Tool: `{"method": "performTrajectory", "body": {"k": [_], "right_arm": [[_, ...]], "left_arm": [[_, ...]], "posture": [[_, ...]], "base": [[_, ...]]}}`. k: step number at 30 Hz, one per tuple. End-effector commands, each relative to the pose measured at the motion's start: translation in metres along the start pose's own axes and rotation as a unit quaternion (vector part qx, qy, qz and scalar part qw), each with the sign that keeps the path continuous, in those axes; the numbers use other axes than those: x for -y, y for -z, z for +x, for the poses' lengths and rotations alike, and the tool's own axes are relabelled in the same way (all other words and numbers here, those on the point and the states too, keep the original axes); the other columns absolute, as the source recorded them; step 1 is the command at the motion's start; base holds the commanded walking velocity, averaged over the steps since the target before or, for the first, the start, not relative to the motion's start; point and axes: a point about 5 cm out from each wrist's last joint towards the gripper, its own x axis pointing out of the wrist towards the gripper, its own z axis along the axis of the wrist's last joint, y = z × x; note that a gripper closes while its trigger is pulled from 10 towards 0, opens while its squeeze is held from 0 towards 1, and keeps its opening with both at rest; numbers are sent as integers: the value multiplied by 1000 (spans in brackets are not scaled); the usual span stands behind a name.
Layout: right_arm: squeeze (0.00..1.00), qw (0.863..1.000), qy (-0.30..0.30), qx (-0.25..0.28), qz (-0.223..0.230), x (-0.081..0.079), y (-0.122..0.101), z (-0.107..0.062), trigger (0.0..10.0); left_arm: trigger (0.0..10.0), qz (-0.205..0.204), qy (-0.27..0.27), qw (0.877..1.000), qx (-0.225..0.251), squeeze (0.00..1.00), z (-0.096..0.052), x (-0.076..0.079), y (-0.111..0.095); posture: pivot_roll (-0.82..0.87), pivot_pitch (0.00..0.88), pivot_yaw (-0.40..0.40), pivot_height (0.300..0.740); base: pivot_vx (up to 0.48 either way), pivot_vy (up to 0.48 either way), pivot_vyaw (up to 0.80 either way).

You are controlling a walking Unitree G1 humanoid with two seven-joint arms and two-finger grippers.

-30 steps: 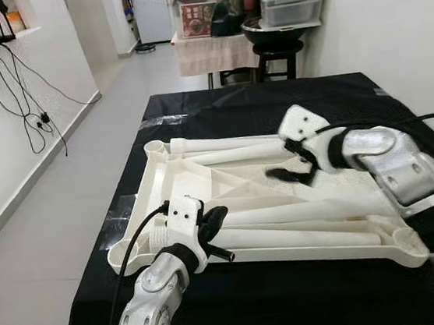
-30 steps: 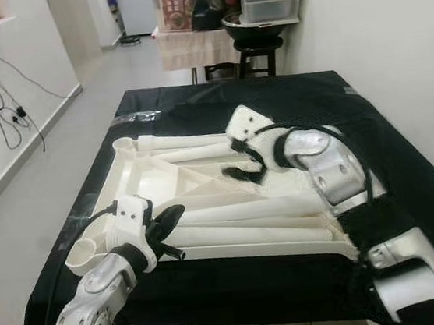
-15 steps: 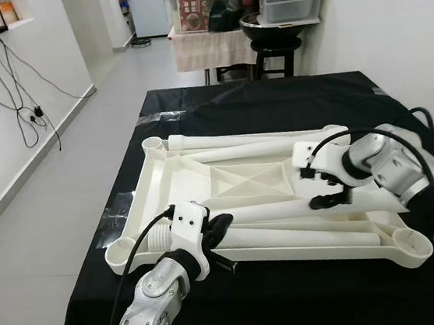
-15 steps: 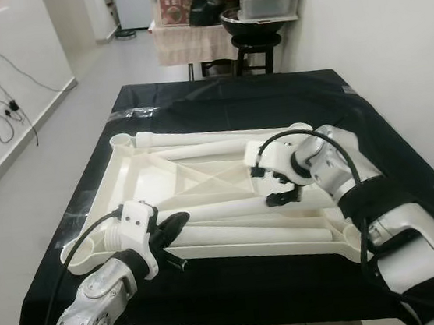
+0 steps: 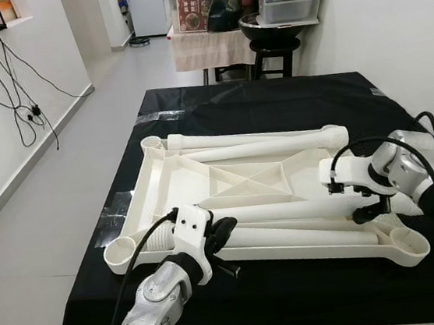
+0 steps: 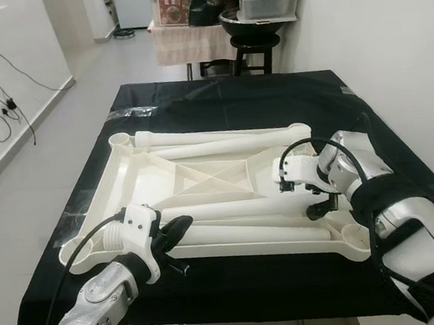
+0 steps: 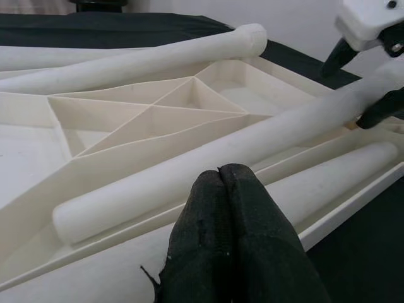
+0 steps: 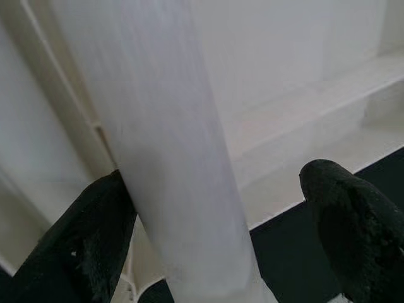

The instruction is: Building children table

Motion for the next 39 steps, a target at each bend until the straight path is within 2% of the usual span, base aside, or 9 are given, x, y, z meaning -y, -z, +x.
{"method": "performTrajectory", "body": {"k": [1,9,10,12,13,30,33,35,39], "right_arm": [[0,1000,9,-15,-1,0,0,3,10000],[0,999,18,-35,-5,0,0,10,10000],[0,999,19,-42,-11,-2,0,12,1373],[0,999,20,-46,-15,-2,0,13,1373],[0,998,21,-49,-19,-3,0,14,0],[0,999,32,-11,-7,-7,-7,22,0],[0,998,43,43,32,0,-13,14,0],[0,986,58,130,87,14,-22,-7,0],[0,970,73,196,125,25,-28,-25,0]], "left_arm": [[10000,0,0,1000,-9,0,-2,0,2],[10000,2,-1,1000,-8,0,-2,1,1],[10000,2,-1,1000,-9,0,-2,1,0],[10000,2,-1,1000,-9,0,-2,1,0],[10000,3,-1,1000,-9,0,-2,1,0],[10000,4,-1,1000,-9,0,-1,0,0],[10000,5,-1,1000,-9,0,-1,0,0],[10000,6,1,1000,-7,0,-1,-1,-1],[10000,6,-1,1000,-4,0,-1,-2,-3]], "posture": [[-83,0,-61,740],[-82,0,-62,740],[-82,0,-61,740],[-82,0,-61,740],[-82,0,-62,740],[-79,0,-58,740],[-79,0,-51,740],[-78,0,-46,740],[-80,0,-41,740]], "base": [[0,0,0],[0,0,0],[0,0,0],[0,0,0],[0,0,0],[0,0,0],[0,0,0],[0,0,0],[0,0,0]]}}
